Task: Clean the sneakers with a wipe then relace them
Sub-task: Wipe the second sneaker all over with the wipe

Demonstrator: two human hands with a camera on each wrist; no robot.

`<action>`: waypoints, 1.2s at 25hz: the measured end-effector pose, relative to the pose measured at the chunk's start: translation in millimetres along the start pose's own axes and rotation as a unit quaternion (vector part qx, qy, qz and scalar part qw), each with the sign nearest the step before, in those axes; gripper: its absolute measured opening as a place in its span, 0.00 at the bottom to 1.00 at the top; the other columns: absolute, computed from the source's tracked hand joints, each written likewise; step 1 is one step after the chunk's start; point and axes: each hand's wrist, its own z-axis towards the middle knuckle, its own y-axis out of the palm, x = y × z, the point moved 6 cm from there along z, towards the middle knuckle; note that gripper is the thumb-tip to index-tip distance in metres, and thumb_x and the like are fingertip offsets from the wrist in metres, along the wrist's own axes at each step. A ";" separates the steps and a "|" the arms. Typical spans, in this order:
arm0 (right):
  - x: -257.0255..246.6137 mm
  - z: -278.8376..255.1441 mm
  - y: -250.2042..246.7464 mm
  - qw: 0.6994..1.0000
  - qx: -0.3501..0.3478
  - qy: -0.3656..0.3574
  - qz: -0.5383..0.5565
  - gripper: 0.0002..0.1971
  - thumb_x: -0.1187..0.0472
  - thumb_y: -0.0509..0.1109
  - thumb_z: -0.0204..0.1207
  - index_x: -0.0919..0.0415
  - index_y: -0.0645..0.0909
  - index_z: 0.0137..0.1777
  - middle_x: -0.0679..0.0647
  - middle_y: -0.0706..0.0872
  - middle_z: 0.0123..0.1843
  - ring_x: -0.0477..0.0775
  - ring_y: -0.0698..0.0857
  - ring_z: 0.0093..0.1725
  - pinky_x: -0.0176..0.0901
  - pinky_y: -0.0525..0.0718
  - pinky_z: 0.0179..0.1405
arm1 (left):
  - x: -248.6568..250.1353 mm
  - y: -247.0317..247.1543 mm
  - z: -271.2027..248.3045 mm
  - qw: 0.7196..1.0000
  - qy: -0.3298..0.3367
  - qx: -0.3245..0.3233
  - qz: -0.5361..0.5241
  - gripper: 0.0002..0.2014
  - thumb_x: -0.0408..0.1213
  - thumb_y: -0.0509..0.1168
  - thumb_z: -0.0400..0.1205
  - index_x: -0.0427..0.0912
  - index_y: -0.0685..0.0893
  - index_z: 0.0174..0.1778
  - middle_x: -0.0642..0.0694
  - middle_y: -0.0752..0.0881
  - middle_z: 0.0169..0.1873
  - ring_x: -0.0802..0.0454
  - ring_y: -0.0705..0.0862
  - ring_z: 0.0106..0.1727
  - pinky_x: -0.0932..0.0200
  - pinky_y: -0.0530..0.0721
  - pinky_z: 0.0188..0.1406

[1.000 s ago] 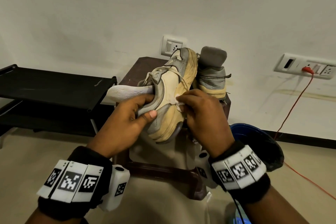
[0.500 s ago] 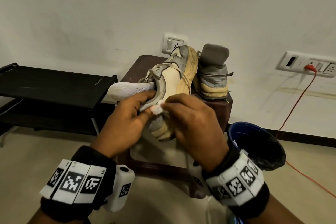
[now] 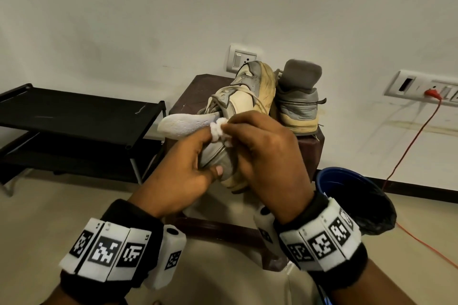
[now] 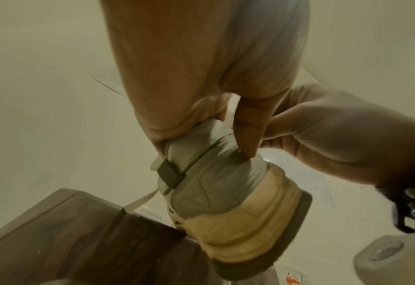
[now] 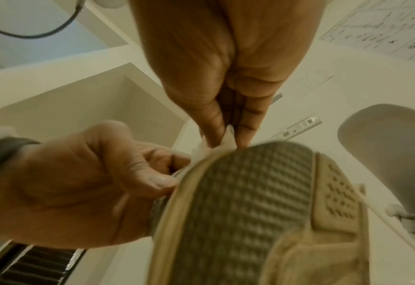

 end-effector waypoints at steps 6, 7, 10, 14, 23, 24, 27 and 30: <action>35.7 10.6 -15.5 0.998 0.013 0.065 0.012 0.10 0.71 0.71 0.71 0.64 0.89 0.50 0.55 0.89 0.49 0.50 0.87 0.48 0.44 0.86 0.49 | 2.3 3.4 3.1 1.000 0.021 0.019 0.001 0.30 0.28 0.71 0.77 0.63 0.74 0.68 0.66 0.81 0.64 0.69 0.76 0.69 0.57 0.75 0.73; 25.8 10.1 -14.9 0.999 -0.009 0.035 0.022 0.09 0.68 0.70 0.72 0.64 0.89 0.50 0.56 0.89 0.49 0.50 0.87 0.48 0.41 0.86 0.50 | 2.7 1.1 3.9 0.999 0.024 0.026 -0.005 0.29 0.29 0.70 0.77 0.66 0.74 0.66 0.70 0.82 0.61 0.70 0.77 0.67 0.60 0.76 0.71; -14.1 -0.7 -0.3 0.992 -0.111 -0.055 0.026 0.10 0.69 0.71 0.69 0.64 0.88 0.50 0.57 0.89 0.49 0.54 0.87 0.47 0.43 0.86 0.48 | 5.3 -4.6 5.3 0.998 0.028 0.052 -0.012 0.24 0.36 0.69 0.75 0.70 0.73 0.59 0.79 0.82 0.51 0.76 0.79 0.61 0.78 0.75 0.60; -21.9 -7.1 3.0 0.993 -0.105 -0.059 0.003 0.10 0.69 0.72 0.68 0.66 0.88 0.50 0.59 0.89 0.48 0.59 0.86 0.46 0.49 0.87 0.43 | 2.4 -8.4 5.5 0.998 0.025 0.046 -0.033 0.24 0.34 0.73 0.73 0.64 0.75 0.59 0.74 0.85 0.50 0.77 0.80 0.58 0.82 0.74 0.55; 43.5 -0.9 -12.0 0.993 -0.078 0.092 0.003 0.11 0.72 0.73 0.70 0.61 0.89 0.51 0.53 0.91 0.49 0.49 0.88 0.48 0.46 0.87 0.50 | -1.2 -12.8 1.2 0.999 0.018 0.028 -0.042 0.28 0.19 0.69 0.74 0.52 0.79 0.64 0.60 0.83 0.60 0.69 0.81 0.63 0.78 0.77 0.59; 34.9 -3.0 -14.1 0.993 -0.094 0.066 0.014 0.11 0.72 0.73 0.70 0.61 0.89 0.51 0.53 0.90 0.49 0.48 0.88 0.49 0.43 0.87 0.50 | -2.7 -15.8 1.8 0.998 0.017 0.042 -0.046 0.28 0.20 0.69 0.74 0.51 0.79 0.66 0.60 0.83 0.61 0.69 0.81 0.63 0.78 0.77 0.59; 6.0 -13.3 -14.3 0.985 -0.167 0.005 0.038 0.12 0.71 0.75 0.69 0.61 0.88 0.53 0.53 0.90 0.51 0.49 0.87 0.50 0.41 0.86 0.51 | -6.1 -22.3 3.1 0.997 0.017 0.067 -0.036 0.27 0.23 0.70 0.75 0.51 0.78 0.68 0.58 0.83 0.62 0.67 0.80 0.64 0.77 0.77 0.60; -1.4 -19.1 -16.2 0.988 -0.152 -0.023 0.015 0.11 0.64 0.72 0.71 0.62 0.88 0.52 0.55 0.89 0.50 0.52 0.87 0.48 0.43 0.87 0.49 | -4.3 -21.4 4.6 0.996 0.028 0.076 -0.037 0.27 0.25 0.72 0.74 0.47 0.79 0.68 0.54 0.84 0.63 0.63 0.81 0.66 0.66 0.78 0.68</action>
